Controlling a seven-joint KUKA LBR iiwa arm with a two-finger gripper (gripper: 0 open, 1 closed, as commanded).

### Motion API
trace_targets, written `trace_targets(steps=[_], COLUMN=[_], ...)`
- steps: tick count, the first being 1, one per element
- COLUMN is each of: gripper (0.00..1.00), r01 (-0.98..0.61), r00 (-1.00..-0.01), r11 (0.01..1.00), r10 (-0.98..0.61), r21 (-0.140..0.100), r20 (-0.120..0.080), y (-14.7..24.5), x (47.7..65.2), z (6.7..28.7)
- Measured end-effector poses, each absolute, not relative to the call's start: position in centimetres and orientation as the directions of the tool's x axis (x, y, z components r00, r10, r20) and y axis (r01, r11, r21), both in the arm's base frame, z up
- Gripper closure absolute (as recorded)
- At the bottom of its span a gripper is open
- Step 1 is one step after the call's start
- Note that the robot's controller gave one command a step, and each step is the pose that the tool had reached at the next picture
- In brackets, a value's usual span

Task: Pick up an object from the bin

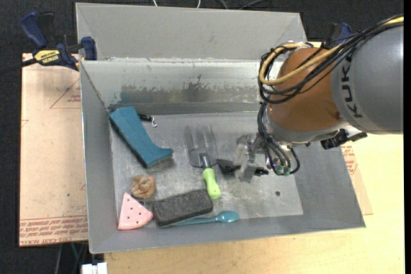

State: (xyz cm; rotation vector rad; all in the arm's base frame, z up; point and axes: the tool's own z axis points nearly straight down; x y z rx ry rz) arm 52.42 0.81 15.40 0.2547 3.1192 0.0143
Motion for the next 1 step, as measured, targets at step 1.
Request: trace_targets(steps=[1], gripper=[1.0], r01=[0.161], r00=[-0.987], r11=[0.987], r10=[0.162], r21=[0.011], r20=[-0.014], y=[0.83], x=[52.5], z=[17.3])
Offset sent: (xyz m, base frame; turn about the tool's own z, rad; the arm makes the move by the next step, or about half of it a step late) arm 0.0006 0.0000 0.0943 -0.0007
